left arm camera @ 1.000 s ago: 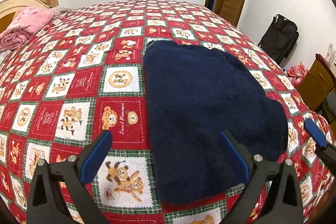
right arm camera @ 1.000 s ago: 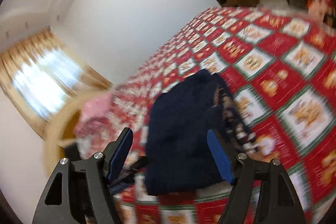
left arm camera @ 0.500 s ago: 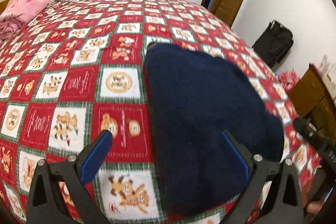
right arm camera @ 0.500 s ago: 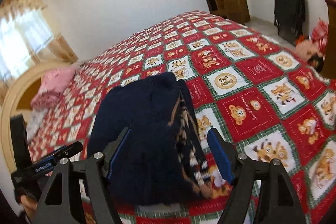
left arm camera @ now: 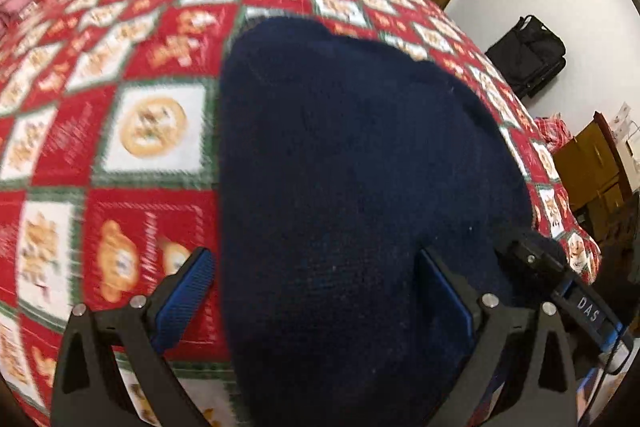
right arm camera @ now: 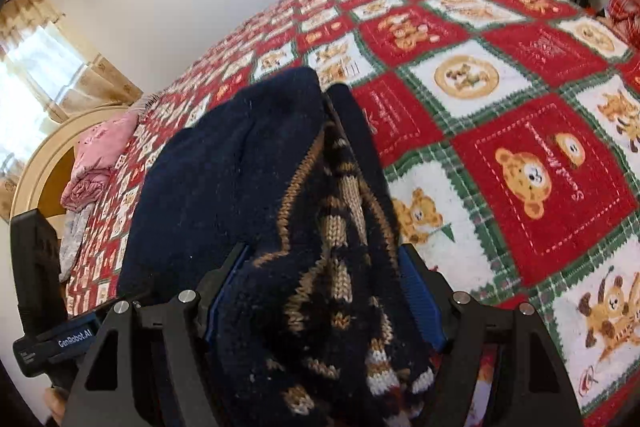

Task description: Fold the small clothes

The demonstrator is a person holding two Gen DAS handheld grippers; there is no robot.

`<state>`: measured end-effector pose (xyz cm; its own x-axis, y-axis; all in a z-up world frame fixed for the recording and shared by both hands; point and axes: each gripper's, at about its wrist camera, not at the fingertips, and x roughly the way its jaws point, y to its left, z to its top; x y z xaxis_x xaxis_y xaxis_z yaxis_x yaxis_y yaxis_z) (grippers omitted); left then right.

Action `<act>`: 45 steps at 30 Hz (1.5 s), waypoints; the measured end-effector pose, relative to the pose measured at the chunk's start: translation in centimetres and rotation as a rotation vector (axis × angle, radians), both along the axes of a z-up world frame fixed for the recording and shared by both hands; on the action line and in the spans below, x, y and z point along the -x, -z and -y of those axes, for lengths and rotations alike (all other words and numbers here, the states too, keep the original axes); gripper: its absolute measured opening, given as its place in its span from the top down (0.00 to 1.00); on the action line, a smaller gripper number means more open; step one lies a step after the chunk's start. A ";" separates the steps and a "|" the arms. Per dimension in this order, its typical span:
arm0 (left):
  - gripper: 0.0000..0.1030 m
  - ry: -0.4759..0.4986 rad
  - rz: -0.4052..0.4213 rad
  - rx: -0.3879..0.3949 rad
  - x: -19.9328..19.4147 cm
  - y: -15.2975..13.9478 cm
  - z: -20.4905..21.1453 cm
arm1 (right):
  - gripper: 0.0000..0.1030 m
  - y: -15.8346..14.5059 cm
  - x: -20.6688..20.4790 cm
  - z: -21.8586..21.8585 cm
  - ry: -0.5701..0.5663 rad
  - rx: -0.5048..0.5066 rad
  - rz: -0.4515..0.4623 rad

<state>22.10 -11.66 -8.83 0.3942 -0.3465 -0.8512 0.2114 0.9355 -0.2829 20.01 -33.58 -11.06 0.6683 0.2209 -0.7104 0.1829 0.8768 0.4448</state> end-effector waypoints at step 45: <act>0.55 -0.020 0.325 -0.087 6.1 -7.0 -3.9 | 0.64 -9.4 5.9 -12.7 -0.210 0.195 0.291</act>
